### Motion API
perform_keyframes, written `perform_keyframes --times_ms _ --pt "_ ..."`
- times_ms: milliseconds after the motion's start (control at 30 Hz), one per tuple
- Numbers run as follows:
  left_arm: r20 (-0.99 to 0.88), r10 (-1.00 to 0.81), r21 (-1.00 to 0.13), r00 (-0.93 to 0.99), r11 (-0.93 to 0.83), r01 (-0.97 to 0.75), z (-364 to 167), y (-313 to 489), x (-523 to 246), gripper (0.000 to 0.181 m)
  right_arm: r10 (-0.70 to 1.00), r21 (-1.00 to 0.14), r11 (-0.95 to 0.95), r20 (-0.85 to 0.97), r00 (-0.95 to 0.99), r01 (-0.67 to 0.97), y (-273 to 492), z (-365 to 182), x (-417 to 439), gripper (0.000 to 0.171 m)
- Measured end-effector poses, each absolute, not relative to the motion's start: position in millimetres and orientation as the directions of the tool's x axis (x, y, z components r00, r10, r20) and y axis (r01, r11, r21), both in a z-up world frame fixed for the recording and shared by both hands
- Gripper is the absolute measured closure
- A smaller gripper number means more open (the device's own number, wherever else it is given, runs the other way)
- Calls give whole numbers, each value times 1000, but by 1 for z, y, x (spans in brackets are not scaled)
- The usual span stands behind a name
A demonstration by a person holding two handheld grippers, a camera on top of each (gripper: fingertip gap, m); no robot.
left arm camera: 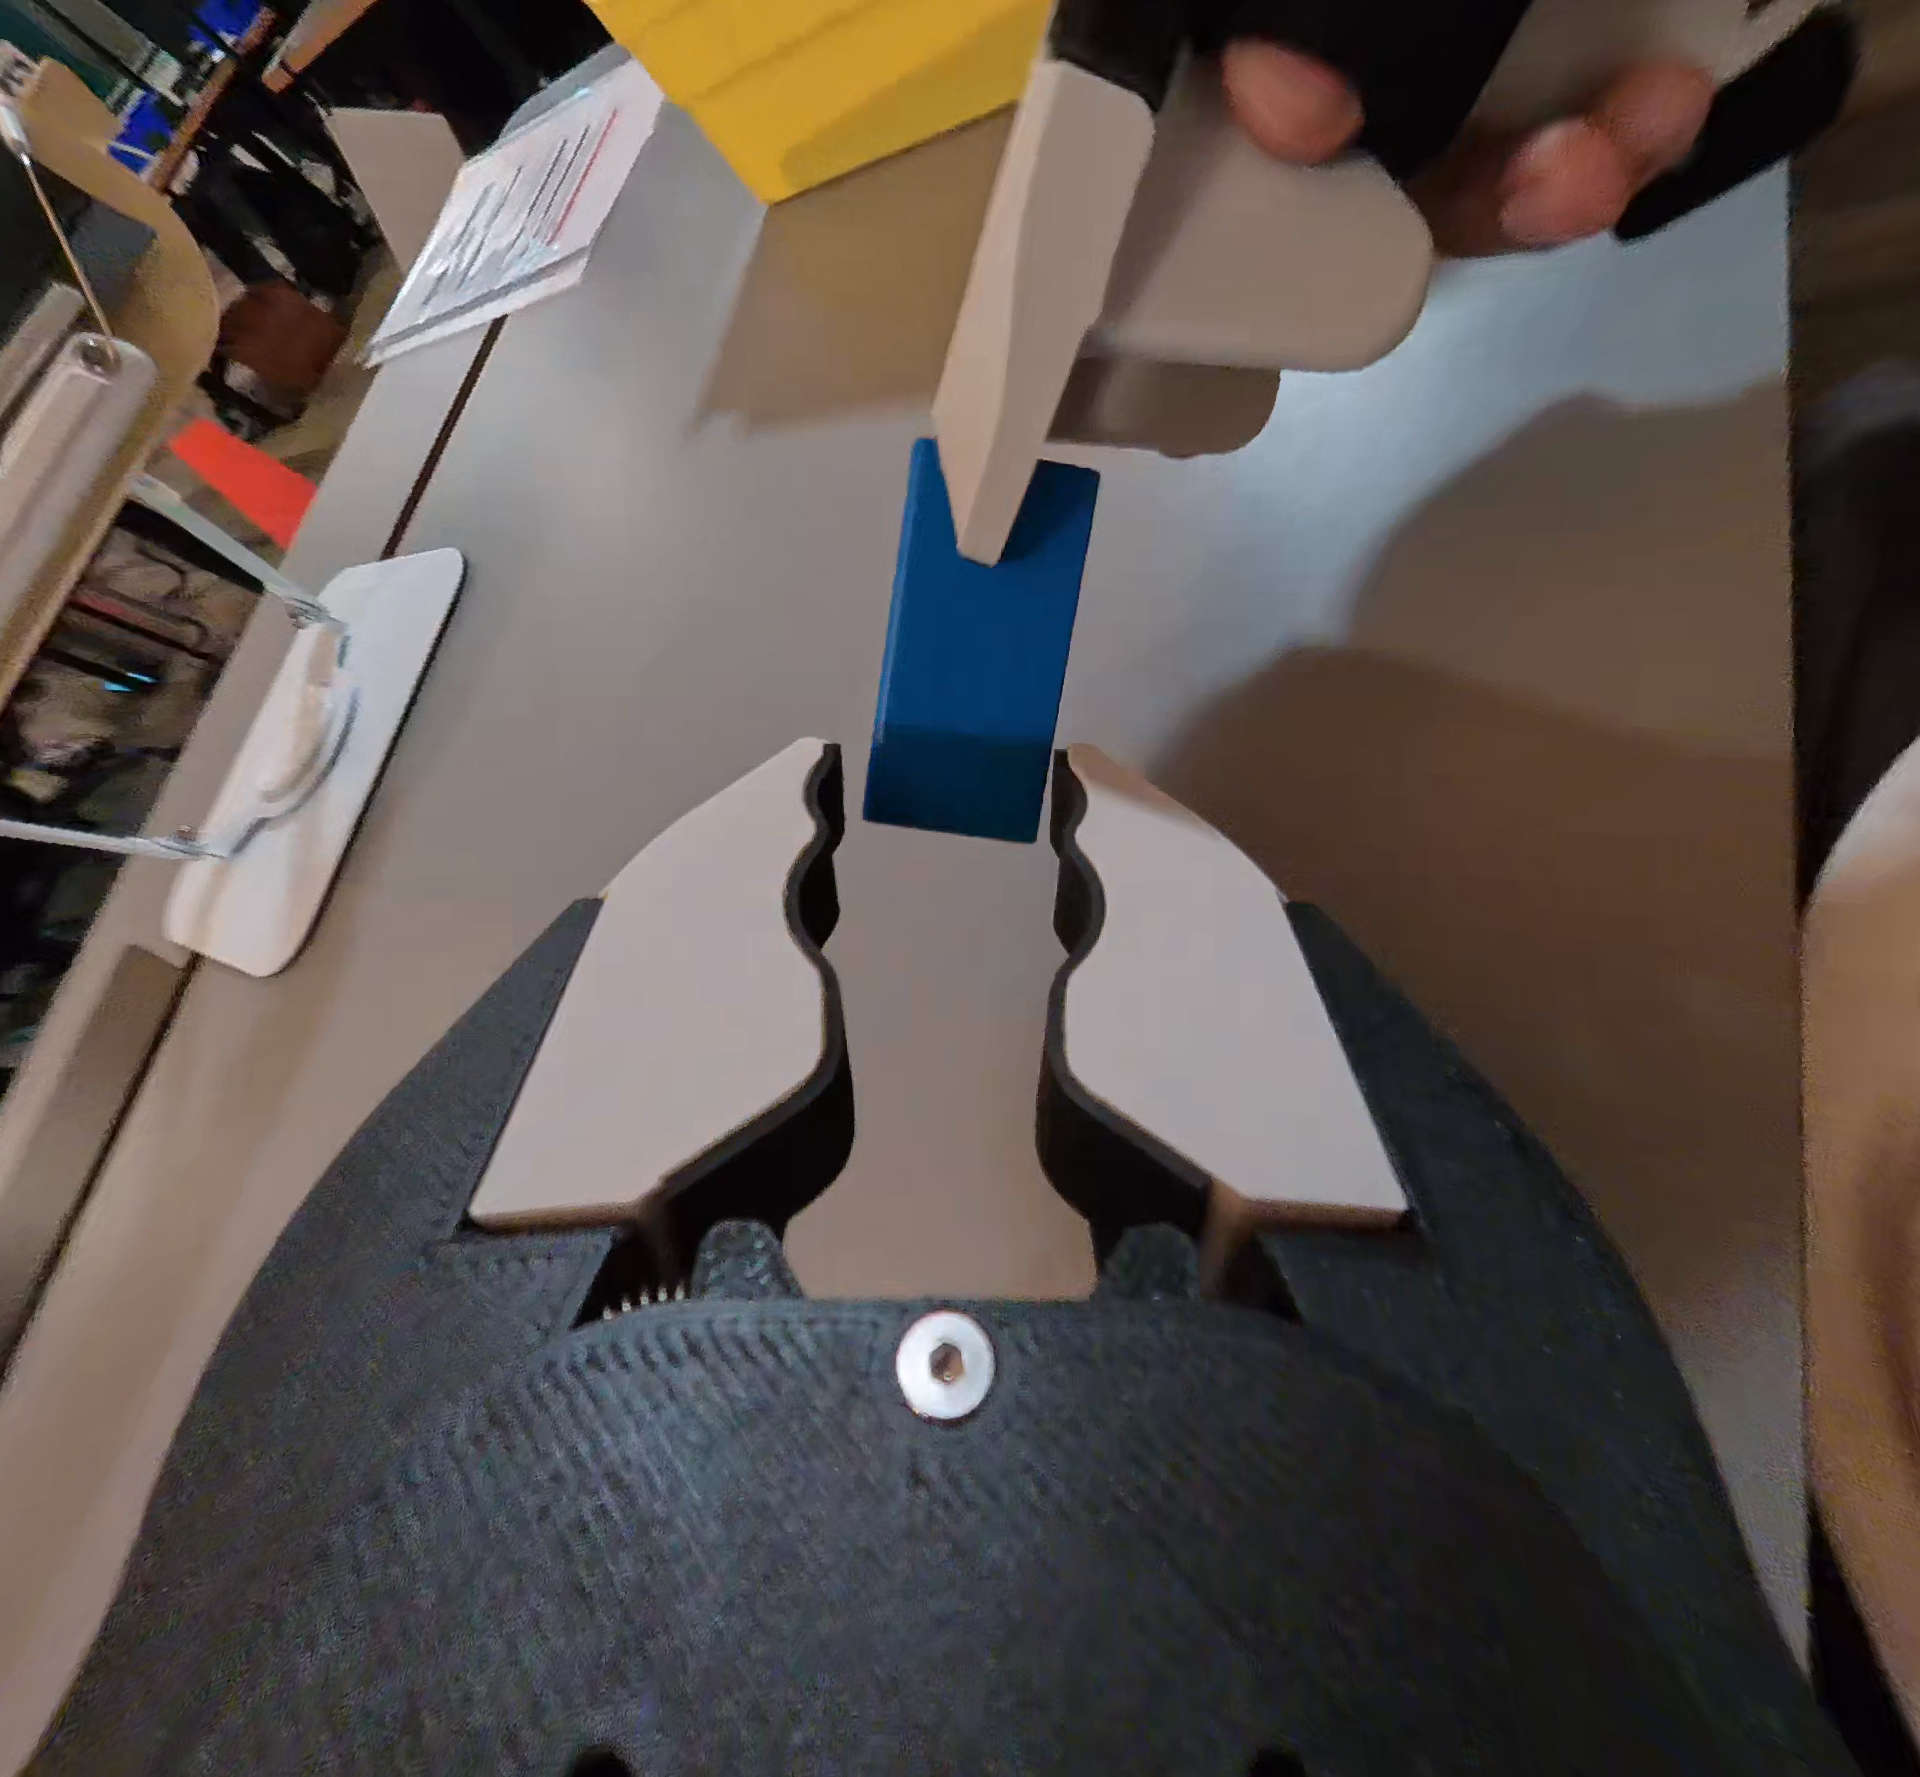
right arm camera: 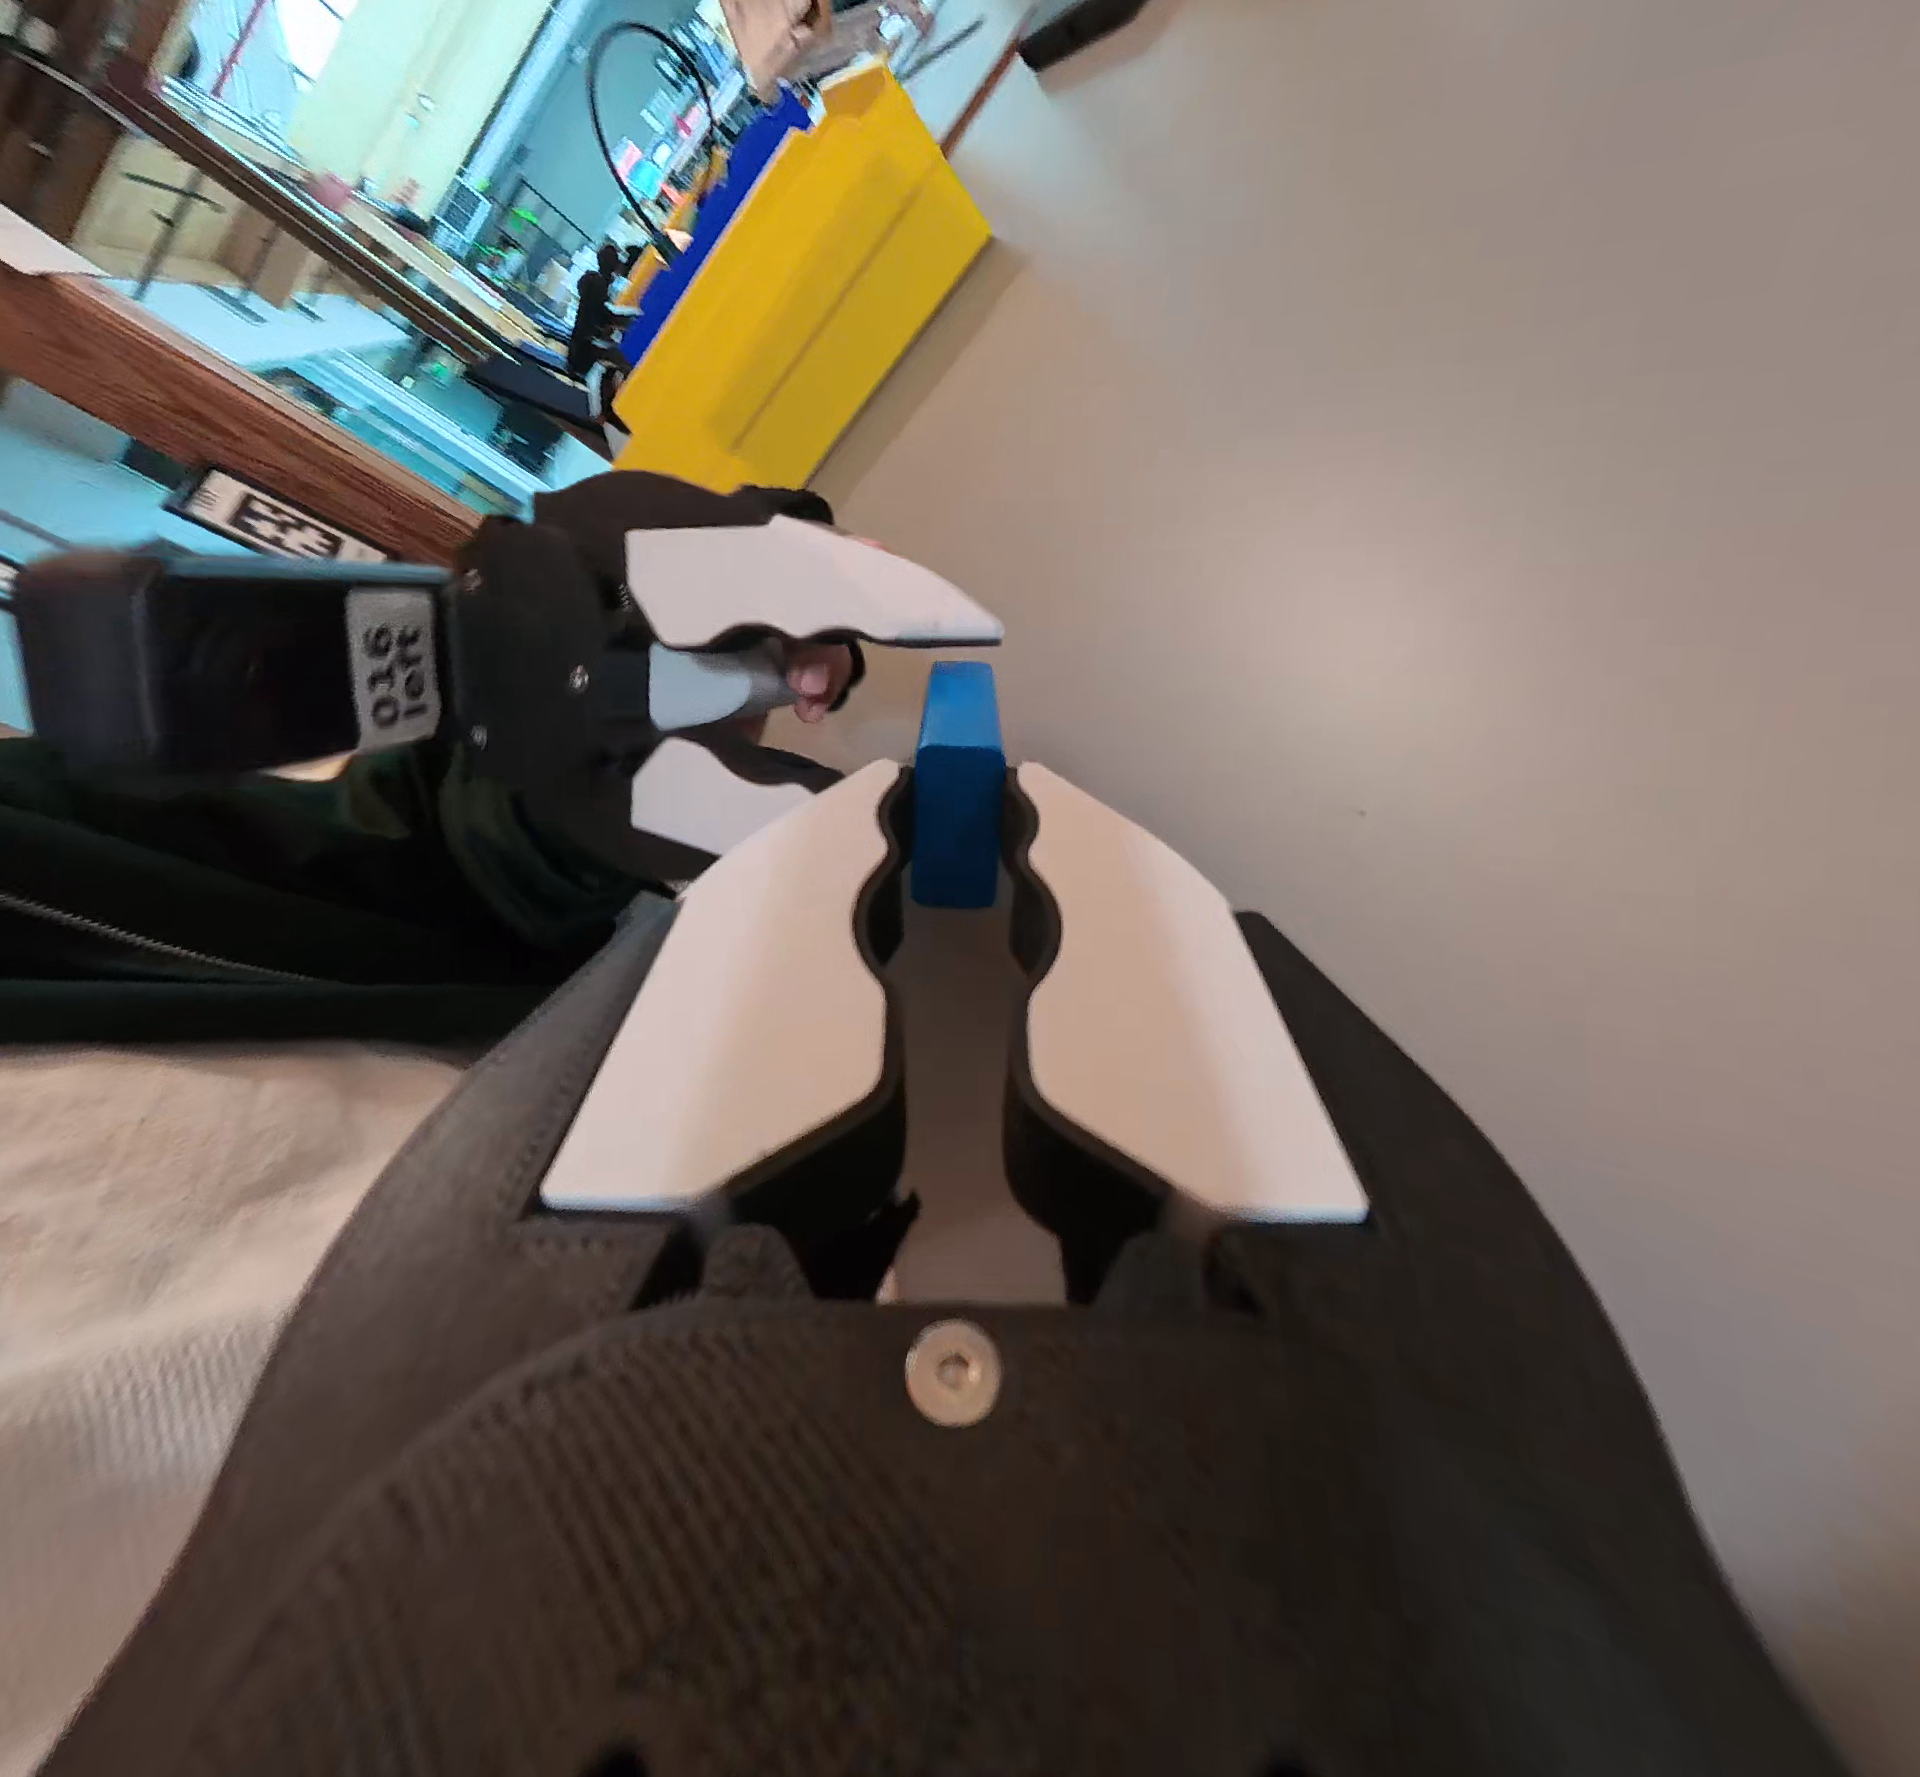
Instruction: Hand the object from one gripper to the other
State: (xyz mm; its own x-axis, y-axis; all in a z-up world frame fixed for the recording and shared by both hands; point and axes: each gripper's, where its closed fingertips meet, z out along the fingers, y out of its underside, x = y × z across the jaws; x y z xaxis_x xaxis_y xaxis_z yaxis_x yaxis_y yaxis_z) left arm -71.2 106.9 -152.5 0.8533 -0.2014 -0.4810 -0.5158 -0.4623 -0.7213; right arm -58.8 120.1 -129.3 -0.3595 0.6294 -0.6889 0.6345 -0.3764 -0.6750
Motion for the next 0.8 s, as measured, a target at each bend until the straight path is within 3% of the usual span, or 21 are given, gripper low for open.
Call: perform_keyframes --times_ms 33,233,333,433,533,667,800 --pt "-505 -206 -700 838 -471 -537 -154 107 -71 144 634 -673 -370 -686 -355 640 118 -130 -59 155" --pt "-566 -213 -650 797 -479 -589 -155 107 -71 148 607 -659 -391 -709 -358 643 114 -128 -58 154" --pt "-485 -203 -724 851 -453 -520 -150 107 -69 148 516 -669 -469 -738 -436 577 114 -106 -60 131" --pt "-258 -198 -863 946 -393 -318 -139 108 -64 148 497 -722 -534 -689 -527 441 127 -82 -61 117" --pt "134 -264 -952 955 -301 51 -120 107 -56 148 593 -842 -481 -518 -617 245 136 -64 -59 106" --pt "438 -423 -899 794 -211 383 -99 103 -47 149 662 -934 -345 -315 -680 97 125 -55 -52 107" --pt "523 -532 -841 665 -194 506 -89 100 -35 150 628 -943 -315 -293 -721 108 110 -57 -47 113"
